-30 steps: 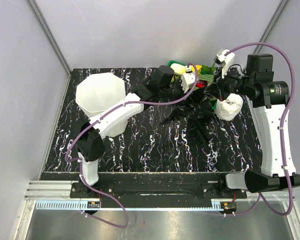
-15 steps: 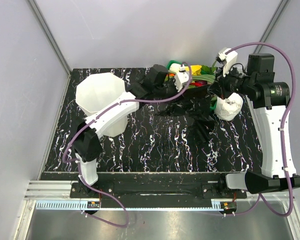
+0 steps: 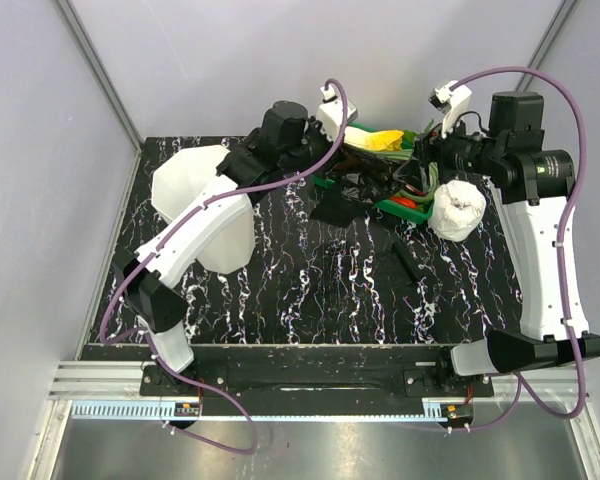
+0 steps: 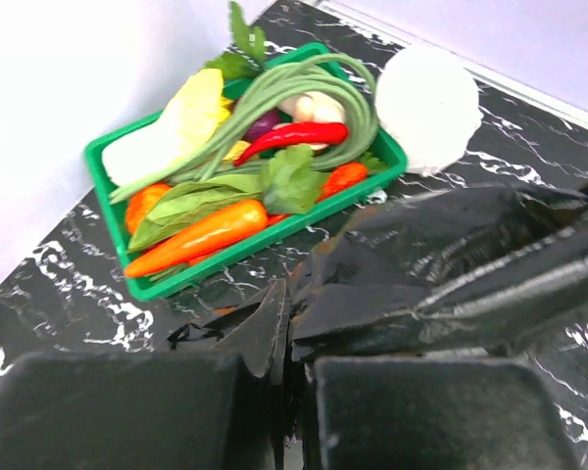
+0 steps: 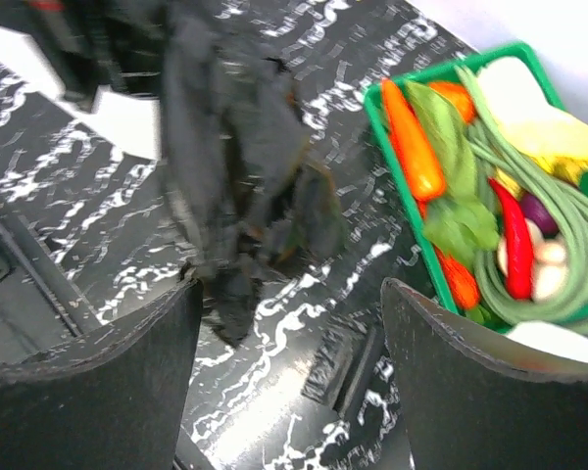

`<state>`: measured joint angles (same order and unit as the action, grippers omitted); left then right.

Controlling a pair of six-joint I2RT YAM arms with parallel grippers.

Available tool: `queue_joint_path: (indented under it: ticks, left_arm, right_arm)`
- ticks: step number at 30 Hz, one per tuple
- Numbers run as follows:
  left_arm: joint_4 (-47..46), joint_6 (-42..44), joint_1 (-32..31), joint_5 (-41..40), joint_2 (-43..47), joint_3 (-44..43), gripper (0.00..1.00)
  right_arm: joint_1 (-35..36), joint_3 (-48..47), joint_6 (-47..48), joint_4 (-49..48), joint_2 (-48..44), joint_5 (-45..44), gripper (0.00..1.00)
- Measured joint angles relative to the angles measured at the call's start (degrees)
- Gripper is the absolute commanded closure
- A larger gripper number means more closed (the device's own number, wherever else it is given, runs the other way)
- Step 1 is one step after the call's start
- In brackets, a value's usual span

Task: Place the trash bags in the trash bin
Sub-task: Unfold the trash bag at the center of the board.

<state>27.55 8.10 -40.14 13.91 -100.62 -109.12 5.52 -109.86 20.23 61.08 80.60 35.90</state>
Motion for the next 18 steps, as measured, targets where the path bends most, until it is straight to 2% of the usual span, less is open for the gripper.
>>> queue_joint_path:
  ticks: [6, 8, 15, 18]
  left_arm:
    - [2.38, -2.08, -0.11, -7.10, -1.53, -4.44, 1.00]
    - [2.95, -2.40, -0.11, -8.70, -2.47, -4.98, 1.00]
    - [4.20, -2.69, -0.11, -14.08, -6.88, -5.20, 1.00]
    - [4.50, -2.69, -0.11, -15.87, -8.28, -5.51, 1.00]
  right_arm:
    - [7.43, -0.92, -0.26, 0.02, 0.15, 5.84, 0.23]
    - [8.90, -0.90, -0.57, -0.02, 0.33, 7.63, 0.29]
    - [9.84, -1.14, -0.66, 0.07, 1.73, 10.34, 0.29]
    - [9.88, -1.31, -0.44, 0.24, 1.77, 10.51, 0.34]
